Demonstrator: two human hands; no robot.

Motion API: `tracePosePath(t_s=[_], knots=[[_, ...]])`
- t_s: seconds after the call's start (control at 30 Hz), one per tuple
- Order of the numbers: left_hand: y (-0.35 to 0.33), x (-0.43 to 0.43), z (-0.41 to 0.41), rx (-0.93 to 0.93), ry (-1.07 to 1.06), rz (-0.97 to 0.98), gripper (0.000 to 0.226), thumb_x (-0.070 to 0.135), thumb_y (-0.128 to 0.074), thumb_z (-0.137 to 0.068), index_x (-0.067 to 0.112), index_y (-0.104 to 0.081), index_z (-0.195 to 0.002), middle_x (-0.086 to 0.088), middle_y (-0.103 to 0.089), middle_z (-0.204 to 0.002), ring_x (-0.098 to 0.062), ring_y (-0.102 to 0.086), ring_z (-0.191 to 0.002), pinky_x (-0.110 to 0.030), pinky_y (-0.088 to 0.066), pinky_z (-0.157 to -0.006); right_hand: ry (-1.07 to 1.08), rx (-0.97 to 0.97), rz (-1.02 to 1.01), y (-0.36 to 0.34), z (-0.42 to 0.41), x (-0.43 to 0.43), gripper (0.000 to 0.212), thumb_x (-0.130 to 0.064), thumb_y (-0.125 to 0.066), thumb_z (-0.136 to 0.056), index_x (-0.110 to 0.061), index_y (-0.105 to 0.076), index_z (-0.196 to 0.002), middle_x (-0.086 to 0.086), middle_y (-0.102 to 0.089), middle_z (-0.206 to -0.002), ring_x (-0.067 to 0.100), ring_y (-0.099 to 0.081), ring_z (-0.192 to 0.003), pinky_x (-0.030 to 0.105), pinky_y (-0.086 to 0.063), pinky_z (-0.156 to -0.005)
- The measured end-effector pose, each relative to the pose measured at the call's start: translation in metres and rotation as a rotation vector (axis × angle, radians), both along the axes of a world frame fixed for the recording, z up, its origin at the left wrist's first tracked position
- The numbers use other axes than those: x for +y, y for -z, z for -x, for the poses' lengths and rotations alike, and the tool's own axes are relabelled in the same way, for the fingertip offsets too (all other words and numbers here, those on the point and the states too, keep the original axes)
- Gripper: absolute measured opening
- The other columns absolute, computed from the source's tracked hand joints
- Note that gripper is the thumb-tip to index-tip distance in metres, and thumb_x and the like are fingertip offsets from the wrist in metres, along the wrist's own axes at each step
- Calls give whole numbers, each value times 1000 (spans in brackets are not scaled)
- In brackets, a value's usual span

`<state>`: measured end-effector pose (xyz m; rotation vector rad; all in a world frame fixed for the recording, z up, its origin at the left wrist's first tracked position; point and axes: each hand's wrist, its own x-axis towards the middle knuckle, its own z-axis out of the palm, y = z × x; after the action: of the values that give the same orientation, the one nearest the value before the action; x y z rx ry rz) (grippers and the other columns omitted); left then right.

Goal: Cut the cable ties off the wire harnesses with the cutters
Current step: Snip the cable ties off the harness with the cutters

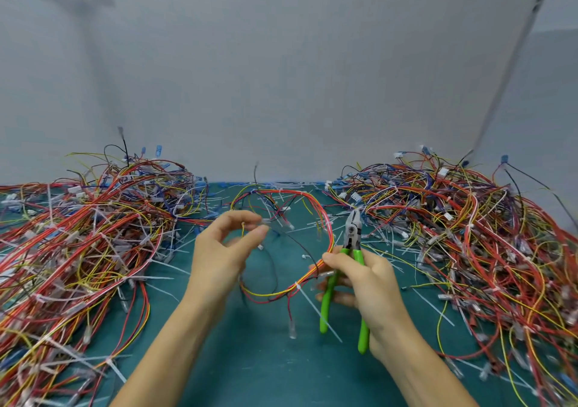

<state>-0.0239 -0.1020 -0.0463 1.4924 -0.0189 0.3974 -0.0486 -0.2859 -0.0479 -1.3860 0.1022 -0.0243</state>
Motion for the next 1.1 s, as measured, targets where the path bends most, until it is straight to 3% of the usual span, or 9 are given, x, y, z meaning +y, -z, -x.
tracePosePath(t_s=[0.07, 0.2, 0.33, 0.47, 0.57, 0.67, 0.87, 1.0, 1.1], knots=[[5, 3, -3, -41, -78, -224, 9, 14, -75, -82, 21, -71, -77, 15, -60, -63, -3, -36, -48, -14, -29, -45, 5, -4, -22, -1, -1, -1, 6, -7, -69, -84, -8, -66, -79, 11, -72, -71, 21, -66, -57, 37, -60, -57], [7, 8, -6, 4, -73, -304, 10, 27, -76, -82, 34, -75, -75, 9, -47, -52, -9, -36, -53, -24, -37, -61, 12, -32, -19, -2, 0, -3, 4, -8, -72, -83, -6, -69, -80, 11, -72, -71, 21, -67, -58, 37, -61, -60], [7, 10, -1, -27, -246, -701, 7, 48, -72, -79, 41, -74, -78, 7, -45, -93, -13, -45, -88, -30, -39, -77, 36, -69, 8, -3, 0, -3, 5, -8, -72, -83, -5, -69, -80, 9, -73, -70, 20, -67, -57, 37, -60, -61], [-5, 3, 10, -354, -210, -1053, 26, 55, -56, -83, 39, -75, -90, 7, -49, -126, -17, -43, -113, -35, -31, -94, 58, -112, 53, -2, 1, -2, 7, -7, -73, -83, -4, -68, -79, 8, -72, -69, 21, -67, -58, 35, -60, -61], [-6, -2, 14, -507, -58, -1182, 33, 45, -44, -95, 32, -73, -89, 13, -64, -105, -11, -55, -102, -36, -30, -99, 81, -129, 70, -3, 1, -1, 9, -5, -73, -83, -7, -67, -76, 6, -71, -66, 20, -65, -57, 36, -59, -60], [-3, -10, 16, -279, 63, -1016, 45, 44, -27, -98, 26, -67, -87, 12, -60, -61, -11, -57, -71, -32, -36, -95, 95, -126, 75, -3, 0, -2, 11, -5, -72, -83, -9, -65, -74, 5, -70, -64, 20, -64, -58, 36, -59, -60], [-5, -19, 15, -25, 61, -414, 46, 40, -35, -91, 19, -67, -66, 0, -46, -41, -19, -47, -41, -32, -43, -51, 5, -48, 22, -4, 1, -3, 7, -9, -69, -84, -10, -64, -79, 9, -74, -75, 17, -62, -61, 39, -58, -66], [-9, -17, 19, -56, 222, -592, 28, 29, -45, -82, 26, -71, -74, 2, -59, -54, -11, -56, -56, -30, -44, -62, 25, -51, 9, -3, 1, -4, 9, -9, -72, -82, -12, -66, -76, 5, -71, -69, 19, -64, -61, 31, -59, -58], [-7, -15, 21, -149, 319, -710, 29, 41, -53, -75, 31, -69, -97, 15, -67, -90, -7, -61, -96, -23, -41, -87, 64, -81, 34, -3, 0, -5, 6, -11, -73, -83, -9, -67, -80, 3, -72, -68, 15, -65, -58, 25, -56, -55]])
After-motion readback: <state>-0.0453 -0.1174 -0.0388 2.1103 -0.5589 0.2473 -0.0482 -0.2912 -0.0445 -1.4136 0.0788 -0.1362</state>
